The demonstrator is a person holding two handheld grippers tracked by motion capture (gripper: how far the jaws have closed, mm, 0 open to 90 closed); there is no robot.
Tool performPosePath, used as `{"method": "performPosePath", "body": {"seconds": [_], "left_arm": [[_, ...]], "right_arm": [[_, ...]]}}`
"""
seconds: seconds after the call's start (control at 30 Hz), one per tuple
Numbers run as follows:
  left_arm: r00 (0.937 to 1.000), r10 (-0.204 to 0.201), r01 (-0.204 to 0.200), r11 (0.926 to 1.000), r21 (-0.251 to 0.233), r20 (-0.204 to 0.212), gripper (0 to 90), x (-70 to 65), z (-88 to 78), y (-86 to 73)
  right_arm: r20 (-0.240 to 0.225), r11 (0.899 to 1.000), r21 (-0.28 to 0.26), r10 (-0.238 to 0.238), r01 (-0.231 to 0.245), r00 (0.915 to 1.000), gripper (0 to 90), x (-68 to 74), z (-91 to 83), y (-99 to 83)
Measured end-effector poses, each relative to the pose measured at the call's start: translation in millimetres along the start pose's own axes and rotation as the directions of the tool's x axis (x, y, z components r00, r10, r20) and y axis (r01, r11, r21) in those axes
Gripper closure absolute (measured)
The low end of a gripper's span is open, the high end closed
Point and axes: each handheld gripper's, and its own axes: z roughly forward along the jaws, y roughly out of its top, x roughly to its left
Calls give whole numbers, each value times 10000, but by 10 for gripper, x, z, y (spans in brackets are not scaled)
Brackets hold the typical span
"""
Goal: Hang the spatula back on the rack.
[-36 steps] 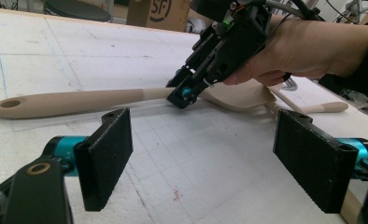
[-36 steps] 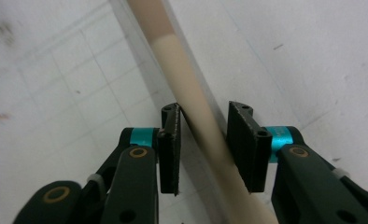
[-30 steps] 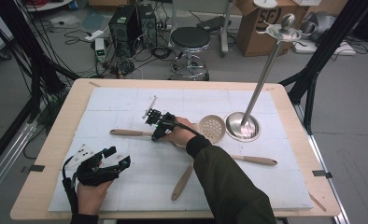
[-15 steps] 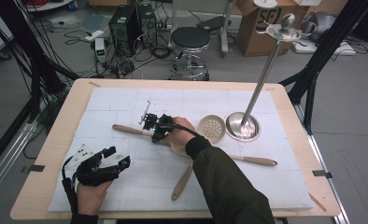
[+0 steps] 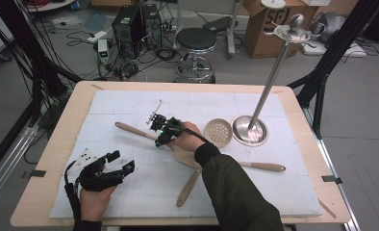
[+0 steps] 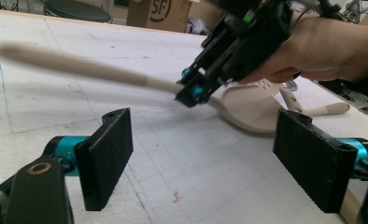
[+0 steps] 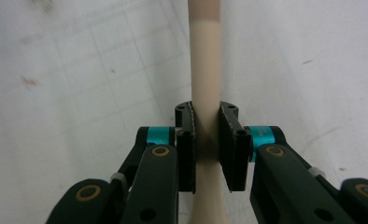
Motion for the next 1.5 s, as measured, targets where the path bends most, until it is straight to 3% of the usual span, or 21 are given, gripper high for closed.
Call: {"method": "performPosePath", "body": {"seconds": [0.03,0.1,0.23,0.3,0.33,0.53,0.57,0.7,0.8,0.83,0.87,0.97,1.0,1.03,1.07,1.1,1.13,1.2,1.37,1.43,1.5], "left_arm": [[10000,4,-4,10000,18,-2,207,1,0,1],[10000,-14,14,10000,17,-4,207,0,0,1],[10000,28,-28,10000,57,-52,207,-1,8,-3],[10000,2,-2,10000,66,-58,207,-2,19,-4],[10000,15,-15,10000,85,-39,207,0,23,-4],[10000,-7,8,9999,145,-90,207,4,30,-8],[9999,-3,5,9999,143,-104,207,4,30,-8],[10000,9,-8,9999,149,-92,207,5,36,-10],[10000,14,-13,9999,145,-80,207,4,39,-11],[10000,22,-21,9999,160,-75,207,4,38,-10],[10000,34,-33,9999,156,-81,207,4,39,-11],[10000,22,-21,9999,157,-90,207,-3,42,-11],[10000,33,-31,9998,191,-93,207,-3,42,-10],[10000,17,-15,9999,167,-95,207,-5,44,-11],[9999,19,-17,9999,172,-101,207,-4,45,-11],[10000,18,-16,9998,181,-75,207,-3,46,-11],[10000,24,-22,9998,183,-83,207,-2,47,-11],[10000,11,-9,9999,158,-93,207,-4,45,-12],[10000,32,-31,9999,165,-70,207,1,46,-12],[10000,23,-22,9998,174,-49,207,-2,49,-12],[10000,59,-58,9998,196,-66,207,-2,48,-12]], "right_arm": [[-321,9957,-757,510,-533,9982,789,-51,-108,-32],[-628,9907,-1049,798,-861,9948,790,-93,-164,-53],[-1276,9584,-2186,1585,-1836,9791,790,-207,-347,-172],[-1758,9307,-2693,2051,-2474,9628,789,-279,-462,-261],[-1758,9307,-2693,2051,-2474,9628,789,-279,-462,-261],[-2246,8750,-3245,2975,-3591,9279,789,-405,-618,-394],[-2464,8528,-3471,3185,-3901,9154,789,-427,-667,-419],[-2415,8279,-3961,3233,-3971,9150,789,-418,-776,-439],[-2465,7865,-4708,3176,-3996,9156,789,-407,-918,-468],[-2465,7865,-4708,3176,-3996,9156,789,-407,-918,-468],[-2533,7598,-5041,3245,-4106,9113,789,-414,-965,-484],[-2562,7300,-5409,3300,-4177,9085,789,-418,-1005,-496],[-2628,7009,-5753,3298,-4217,9067,789,-421,-1033,-506],[-2703,6833,-5929,3295,-4261,9046,789,-424,-1046,-513],[-2703,6833,-5929,3295,-4261,9046,789,-424,-1046,-513],[-2708,6577,-6247,3230,-4208,9068,789,-424,-1072,-516],[-2708,6577,-6247,3230,-4208,9068,789,-424,-1072,-516],[-2833,6316,-6418,3317,-4349,8998,789,-433,-1100,-528],[-2809,5946,-6764,3374,-4347,8985,789,-434,-1209,-573],[-2754,5608,-7066,3440,-4316,8977,789,-406,-1313,-630],[-2746,5483,-7172,3451,-4302,8975,789,-395,-1345,-661]]}}
